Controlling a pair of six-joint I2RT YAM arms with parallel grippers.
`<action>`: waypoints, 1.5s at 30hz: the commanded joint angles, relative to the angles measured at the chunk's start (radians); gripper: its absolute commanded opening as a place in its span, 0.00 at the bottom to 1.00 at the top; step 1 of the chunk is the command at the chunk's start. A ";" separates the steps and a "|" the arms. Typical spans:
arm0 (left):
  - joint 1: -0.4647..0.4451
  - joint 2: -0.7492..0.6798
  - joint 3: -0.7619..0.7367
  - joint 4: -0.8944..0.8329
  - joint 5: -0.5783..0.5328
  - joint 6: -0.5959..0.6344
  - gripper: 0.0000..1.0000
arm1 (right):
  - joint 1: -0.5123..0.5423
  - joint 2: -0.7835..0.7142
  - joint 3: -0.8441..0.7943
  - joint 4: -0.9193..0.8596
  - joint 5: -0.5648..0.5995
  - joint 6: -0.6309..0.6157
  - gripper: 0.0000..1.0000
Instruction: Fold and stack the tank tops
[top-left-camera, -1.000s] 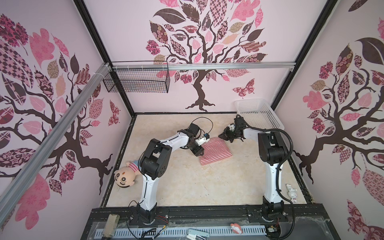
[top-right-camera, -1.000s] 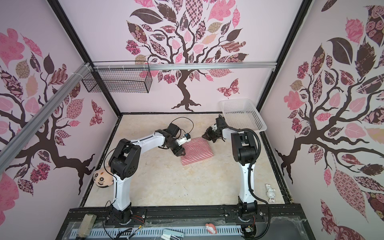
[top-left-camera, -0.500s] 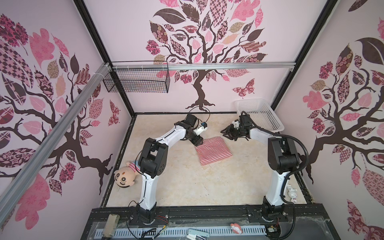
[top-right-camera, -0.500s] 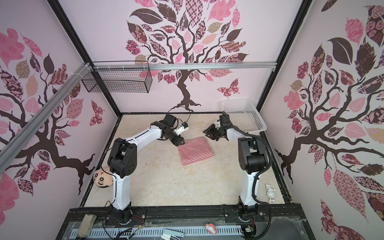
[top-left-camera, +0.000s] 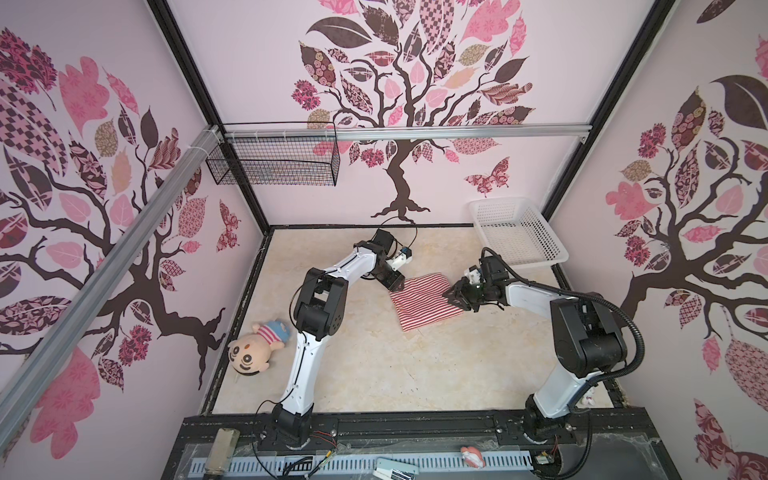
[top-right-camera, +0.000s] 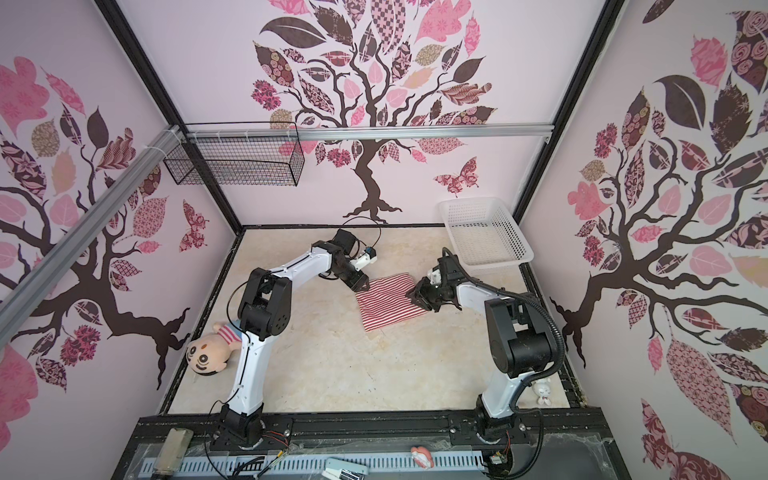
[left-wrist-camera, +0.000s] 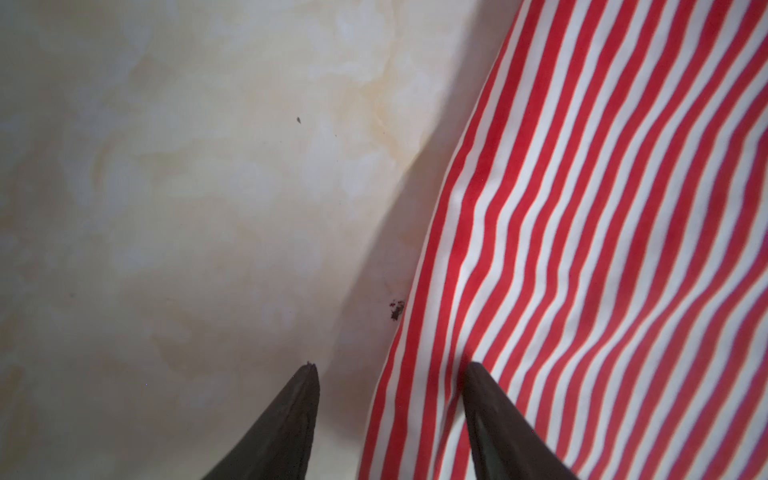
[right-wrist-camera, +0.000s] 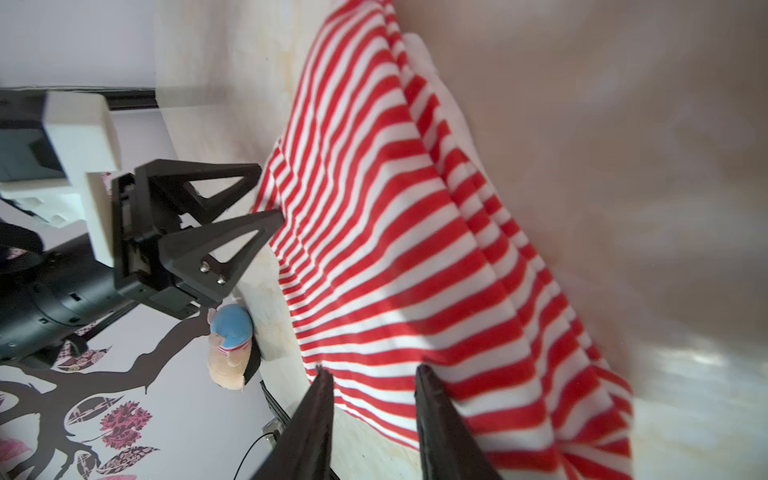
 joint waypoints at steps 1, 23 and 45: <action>0.000 0.021 0.040 -0.006 -0.036 -0.007 0.59 | -0.003 -0.035 -0.039 -0.007 0.010 -0.030 0.36; -0.122 -0.393 -0.291 0.119 -0.097 -0.018 0.61 | -0.003 -0.151 -0.062 0.039 -0.035 -0.021 0.39; -0.186 -0.254 -0.398 0.027 0.072 -0.054 0.61 | -0.034 0.229 0.167 0.155 -0.069 -0.015 0.39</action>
